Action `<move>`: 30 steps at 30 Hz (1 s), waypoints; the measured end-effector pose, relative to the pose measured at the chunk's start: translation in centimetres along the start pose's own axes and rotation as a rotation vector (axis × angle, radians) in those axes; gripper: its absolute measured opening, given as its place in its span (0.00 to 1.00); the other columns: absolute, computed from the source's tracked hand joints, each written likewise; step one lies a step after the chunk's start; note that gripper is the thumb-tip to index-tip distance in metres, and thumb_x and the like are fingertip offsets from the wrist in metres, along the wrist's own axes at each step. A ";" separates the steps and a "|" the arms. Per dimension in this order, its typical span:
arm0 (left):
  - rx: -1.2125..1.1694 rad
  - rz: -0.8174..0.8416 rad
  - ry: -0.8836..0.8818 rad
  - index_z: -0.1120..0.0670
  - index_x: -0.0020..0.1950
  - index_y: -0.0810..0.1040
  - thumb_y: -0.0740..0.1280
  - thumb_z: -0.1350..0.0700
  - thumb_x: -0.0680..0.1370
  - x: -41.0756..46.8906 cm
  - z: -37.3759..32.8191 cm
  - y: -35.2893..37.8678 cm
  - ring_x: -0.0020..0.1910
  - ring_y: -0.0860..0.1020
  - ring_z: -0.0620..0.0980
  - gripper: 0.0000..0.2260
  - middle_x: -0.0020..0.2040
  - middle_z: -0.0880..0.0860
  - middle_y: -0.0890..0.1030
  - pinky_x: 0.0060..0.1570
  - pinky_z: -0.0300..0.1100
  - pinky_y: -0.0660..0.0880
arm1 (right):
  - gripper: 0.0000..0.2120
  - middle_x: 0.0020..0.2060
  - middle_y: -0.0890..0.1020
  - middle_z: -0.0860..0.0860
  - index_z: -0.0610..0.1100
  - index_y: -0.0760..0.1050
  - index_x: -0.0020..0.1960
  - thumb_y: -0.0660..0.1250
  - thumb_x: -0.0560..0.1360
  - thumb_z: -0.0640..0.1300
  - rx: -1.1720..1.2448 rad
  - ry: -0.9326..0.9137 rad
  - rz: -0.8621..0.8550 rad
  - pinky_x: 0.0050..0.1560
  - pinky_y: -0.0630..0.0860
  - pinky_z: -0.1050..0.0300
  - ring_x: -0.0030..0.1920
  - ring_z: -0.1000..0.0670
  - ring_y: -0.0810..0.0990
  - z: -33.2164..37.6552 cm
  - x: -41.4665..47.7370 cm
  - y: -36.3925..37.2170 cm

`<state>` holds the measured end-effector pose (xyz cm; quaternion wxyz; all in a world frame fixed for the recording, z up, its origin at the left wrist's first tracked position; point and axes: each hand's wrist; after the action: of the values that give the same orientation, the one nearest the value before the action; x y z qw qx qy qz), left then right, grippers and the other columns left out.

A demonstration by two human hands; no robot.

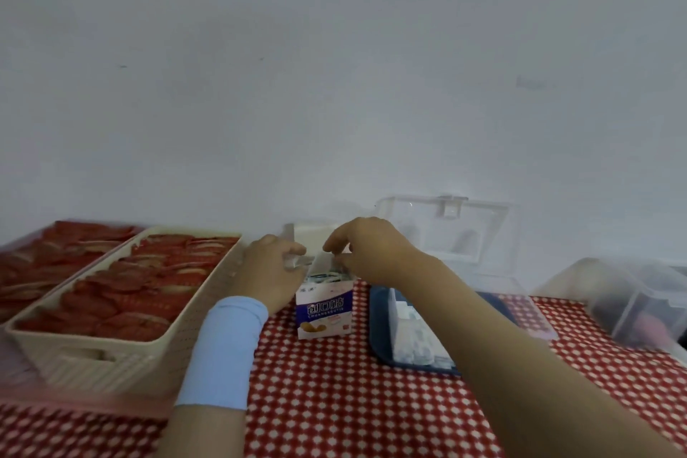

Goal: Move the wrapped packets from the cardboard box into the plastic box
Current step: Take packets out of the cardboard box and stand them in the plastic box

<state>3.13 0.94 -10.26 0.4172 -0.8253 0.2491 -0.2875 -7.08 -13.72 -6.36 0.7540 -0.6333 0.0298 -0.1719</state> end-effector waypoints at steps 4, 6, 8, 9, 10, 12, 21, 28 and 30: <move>-0.077 -0.002 0.012 0.45 0.61 0.81 0.66 0.52 0.79 0.4 0.3 0.6 0.61 0.75 0.50 0.12 0.63 0.49 0.76 0.64 0.47 0.71 | 0.11 0.51 0.84 0.54 0.52 0.82 0.58 0.67 0.78 0.52 -0.066 -0.008 0.000 0.55 0.75 0.54 0.51 0.51 0.81 0.6 1.3 1.4; -0.114 0.017 0.013 0.45 0.60 0.82 0.65 0.53 0.79 0.5 0.3 0.7 0.61 0.75 0.50 0.11 0.62 0.48 0.76 0.64 0.48 0.72 | 0.10 0.46 0.84 0.53 0.49 0.83 0.52 0.67 0.78 0.53 -0.056 -0.002 -0.013 0.52 0.76 0.54 0.47 0.50 0.80 0.6 1.5 1.9; -0.164 0.010 0.030 0.45 0.59 0.82 0.64 0.55 0.79 0.5 0.4 0.4 0.59 0.76 0.48 0.12 0.60 0.47 0.77 0.61 0.45 0.72 | 0.08 0.43 0.83 0.54 0.49 0.82 0.51 0.67 0.78 0.49 0.057 0.007 -0.049 0.49 0.77 0.53 0.44 0.51 0.80 0.4 1.7 1.9; -0.196 -0.007 0.046 0.45 0.58 0.81 0.65 0.55 0.79 0.4 0.3 0.3 0.57 0.76 0.46 0.11 0.59 0.46 0.77 0.56 0.39 0.72 | 0.06 0.40 0.82 0.55 0.48 0.82 0.51 0.67 0.78 0.48 0.115 0.010 -0.082 0.47 0.78 0.53 0.41 0.53 0.79 0.2 1.7 1.7; -0.237 -0.029 0.056 0.45 0.57 0.81 0.66 0.55 0.78 0.4 0.2 0.1 0.54 0.76 0.43 0.10 0.56 0.43 0.79 0.51 0.33 0.71 | 0.06 0.37 0.80 0.57 0.47 0.82 0.50 0.68 0.78 0.47 0.157 0.004 -0.117 0.44 0.77 0.54 0.39 0.55 0.78 0.0 1.8 1.4; -0.366 -0.069 0.053 0.45 0.53 0.81 0.69 0.54 0.78 0.5 -0.1 -0.1 0.48 0.77 0.39 0.06 0.50 0.41 0.80 0.45 0.26 0.72 | 0.04 0.35 0.76 0.59 0.46 0.82 0.50 0.69 0.78 0.45 0.208 -0.017 -0.174 0.40 0.73 0.59 0.36 0.59 0.74 -0.1 1.8 0.7; -0.800 -0.123 -0.017 0.53 0.46 0.81 0.74 0.55 0.74 1.2 -0.1 -1.0 0.45 0.84 0.52 0.04 0.43 0.50 0.86 0.52 0.56 0.80 | 0.06 0.34 0.84 0.49 0.46 0.82 0.46 0.72 0.74 0.36 0.660 -0.119 -0.333 0.39 0.77 0.67 0.34 0.58 0.80 1.3 1.5 -0.6; -1.233 0.195 -0.048 0.61 0.51 0.81 0.68 0.59 0.77 0.8 0.0 -1.4 0.50 0.84 0.57 0.06 0.50 0.59 0.85 0.58 0.54 0.77 | 0.08 0.38 0.85 0.45 0.37 0.82 0.53 0.69 0.76 0.30 1.109 -0.108 -0.211 0.41 0.79 0.63 0.37 0.52 0.82 1.7 0.8 -0.7; -1.365 0.289 -0.051 0.65 0.54 0.79 0.67 0.58 0.75 0.7 0.3 -1.3 0.53 0.84 0.58 0.12 0.53 0.62 0.84 0.56 0.51 0.80 | 0.10 0.41 0.86 0.47 0.41 0.82 0.54 0.69 0.76 0.31 1.135 -0.088 -0.173 0.46 0.81 0.59 0.40 0.51 0.83 1.5 0.8 -0.8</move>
<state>4.02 1.34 -9.10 -0.1549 -0.8680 0.4716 0.0114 -6.15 -12.68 -5.20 0.9594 -0.1363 -0.1505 -0.1956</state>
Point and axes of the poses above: each hand's wrist, its own x-axis towards the middle knuckle, its own y-axis out of the palm, z = x × y
